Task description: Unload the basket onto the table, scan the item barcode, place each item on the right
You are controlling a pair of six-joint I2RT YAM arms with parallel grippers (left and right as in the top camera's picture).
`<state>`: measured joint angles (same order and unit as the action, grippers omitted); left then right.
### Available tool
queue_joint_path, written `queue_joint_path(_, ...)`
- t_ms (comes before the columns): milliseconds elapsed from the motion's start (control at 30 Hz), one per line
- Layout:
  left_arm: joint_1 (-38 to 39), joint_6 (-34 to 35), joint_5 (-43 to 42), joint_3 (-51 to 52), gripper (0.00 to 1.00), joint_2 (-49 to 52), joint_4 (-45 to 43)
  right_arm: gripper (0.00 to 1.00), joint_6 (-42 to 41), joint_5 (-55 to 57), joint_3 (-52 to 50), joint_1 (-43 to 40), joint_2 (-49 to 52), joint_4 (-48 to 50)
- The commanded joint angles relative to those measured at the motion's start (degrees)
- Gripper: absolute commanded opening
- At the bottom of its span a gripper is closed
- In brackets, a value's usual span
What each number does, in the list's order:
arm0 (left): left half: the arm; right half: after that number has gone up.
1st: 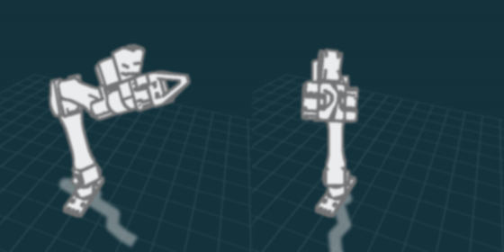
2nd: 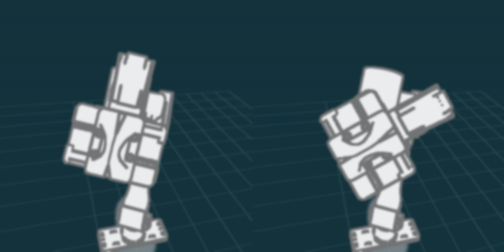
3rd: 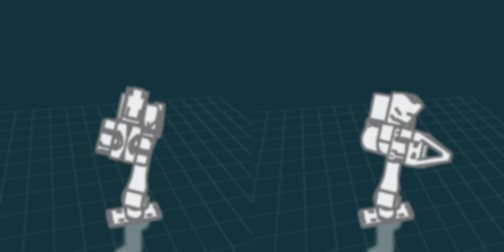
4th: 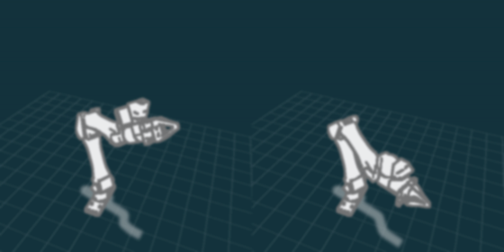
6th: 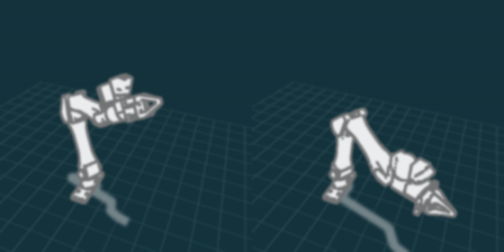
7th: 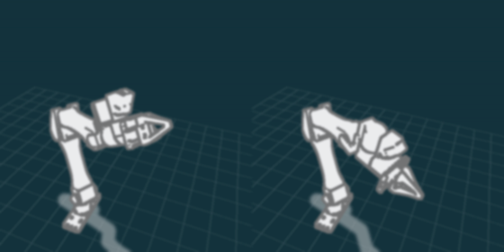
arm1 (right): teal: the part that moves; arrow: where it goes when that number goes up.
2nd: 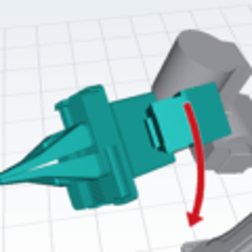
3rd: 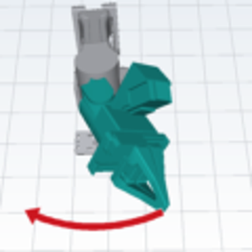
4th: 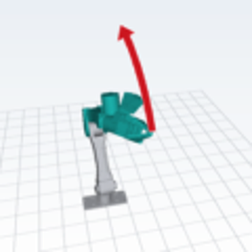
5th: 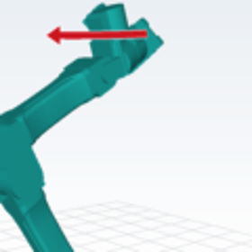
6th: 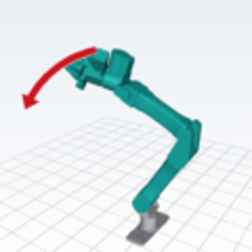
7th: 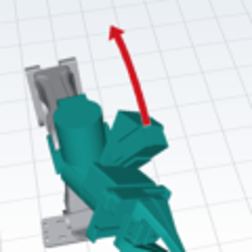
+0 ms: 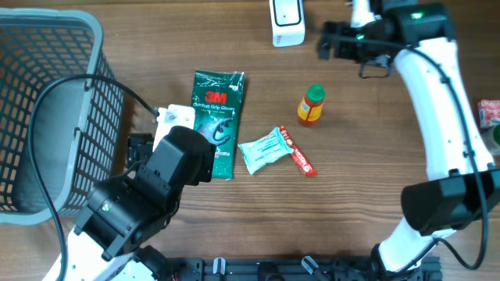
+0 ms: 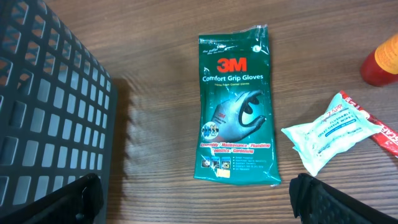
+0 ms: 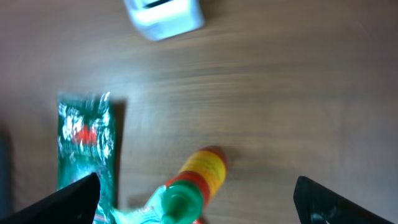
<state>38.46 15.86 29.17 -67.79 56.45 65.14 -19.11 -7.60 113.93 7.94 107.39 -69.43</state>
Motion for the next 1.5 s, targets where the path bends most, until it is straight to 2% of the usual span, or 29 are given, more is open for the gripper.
queue_joint_path(0, -0.11, 1.14, -0.22, -0.2, 1.0, -0.02, -0.15, 1.0, -25.94, 1.55, 0.7, -6.08, 0.0, -2.73)
queue_joint_path(33, -0.11, 1.14, -0.22, -0.2, 1.0, -0.02, -0.15, 1.0, -34.45, 1.29, 0.7, -8.02, 0.02, -4.98)
queue_joint_path(100, -0.11, 1.11, -0.22, -0.2, 1.0, -0.02, -0.15, 1.0, -40.52, 0.63, 0.7, -9.62, 0.0, -6.54)
queue_joint_path(267, -0.11, 1.14, -0.22, -0.2, 1.0, -0.02, -0.15, 1.0, -40.81, -0.28, 0.7, -10.97, 0.0, -6.51)
queue_joint_path(367, -0.11, 1.14, -0.22, -0.2, 1.0, -0.02, -0.15, 1.0, -41.03, 3.1, 0.7, -10.97, 0.02, -6.45)
queue_joint_path(433, -0.11, 1.14, -0.22, -0.2, 1.0, -0.02, -0.15, 1.0, -43.63, 5.46, 0.61, -11.02, 0.13, -6.56)
queue_joint_path(500, -0.11, 1.11, -0.22, -0.2, 1.0, -0.02, -0.15, 1.0, -47.01, 1.99, -0.33, -11.65, 0.57, -7.87)
queue_joint_path(633, -0.11, 1.14, -0.22, -0.2, 1.0, -0.02, -0.15, 0.99, -46.88, -10.54, -4.31, -13.75, 4.11, -9.11)
queue_joint_path(800, -0.11, 1.14, -0.22, -0.2, 1.0, -0.02, -0.15, 0.99, -43.19, -18.69, -8.35, -15.02, 9.7, -7.91)
queue_joint_path(1000, -0.11, 1.14, -0.22, -0.2, 1.0, -0.02, -0.15, 1.0, -37.73, -20.57, -8.55, -15.17, 13.6, -7.93)
queue_joint_path(1167, -0.11, 1.14, -0.22, -0.2, 1.0, -0.04, -0.15, 1.0, -36.57, -20.87, -8.63, -15.17, 17.27, -7.87)
queue_joint_path(1267, -0.11, 1.14, -0.22, -0.2, 1.0, -0.02, -0.15, 1.0, -35.82, -24.76, -8.63, -15.17, 20.96, -7.74)
queue_joint_path(1400, -0.11, 1.11, -0.22, -0.2, 1.0, -0.02, -0.13, 0.91, -29.81, -34.38, -8.63, -15.17, 25.7, -6.86)
queue_joint_path(1467, -0.11, 1.14, -0.22, -0.2, 1.0, -0.02, -0.13, 0.91, -28.98, -34.77, -8.63, -15.17, 26.27, -6.73)
